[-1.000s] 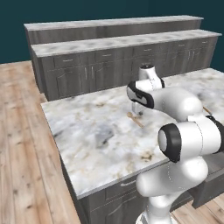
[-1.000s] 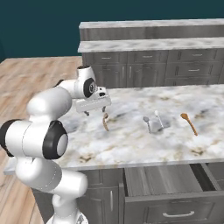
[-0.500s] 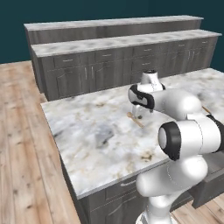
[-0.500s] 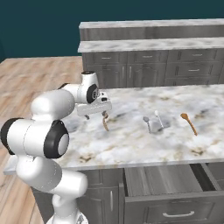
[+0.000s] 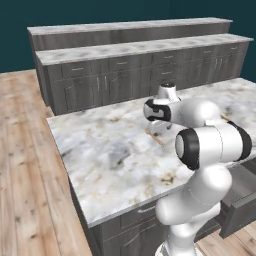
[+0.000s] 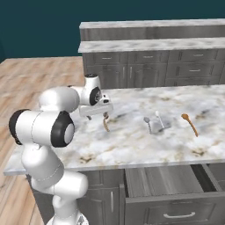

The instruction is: Organize the utensils by type. Pick up the wooden spoons from the counter and place them in the open cabinet. Then pick up the metallic utensils from the counter and place them in the open drawer.

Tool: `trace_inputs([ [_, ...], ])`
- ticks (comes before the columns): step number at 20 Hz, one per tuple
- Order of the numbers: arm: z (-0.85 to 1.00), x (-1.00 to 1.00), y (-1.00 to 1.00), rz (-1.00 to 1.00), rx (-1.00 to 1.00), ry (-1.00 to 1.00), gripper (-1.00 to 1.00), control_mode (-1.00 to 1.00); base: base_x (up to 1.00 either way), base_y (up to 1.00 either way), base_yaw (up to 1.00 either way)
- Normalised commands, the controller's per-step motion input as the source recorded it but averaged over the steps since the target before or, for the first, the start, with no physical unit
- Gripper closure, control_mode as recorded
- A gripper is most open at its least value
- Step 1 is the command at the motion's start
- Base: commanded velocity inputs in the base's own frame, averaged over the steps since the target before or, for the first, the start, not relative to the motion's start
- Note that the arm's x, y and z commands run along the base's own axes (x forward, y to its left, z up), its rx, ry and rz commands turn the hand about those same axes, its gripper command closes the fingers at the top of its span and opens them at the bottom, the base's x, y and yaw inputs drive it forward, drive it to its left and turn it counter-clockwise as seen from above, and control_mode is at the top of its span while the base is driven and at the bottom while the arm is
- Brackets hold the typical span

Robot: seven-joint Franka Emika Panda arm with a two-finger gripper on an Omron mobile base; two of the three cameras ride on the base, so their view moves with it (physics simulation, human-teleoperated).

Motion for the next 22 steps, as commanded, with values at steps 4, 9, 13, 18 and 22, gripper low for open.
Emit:
trace_inputs([
  [4,-0.29,0.29,0.0,0.0,0.0,0.0,-1.0,-1.0,0.0,0.0,0.0],
  [9,-0.29,0.27,0.0,0.0,0.0,0.01,-1.0,-1.0,0.0,0.0,0.0],
  [13,-0.24,0.29,0.0,0.0,0.0,0.08,-1.0,-1.0,0.0,0.0,0.0],
  [18,-0.23,0.29,0.0,0.0,0.0,0.06,-1.0,-1.0,0.0,0.0,0.0],
  [22,-0.25,0.16,0.0,0.0,0.0,0.01,-1.0,-1.0,0.0,0.0,0.0],
])
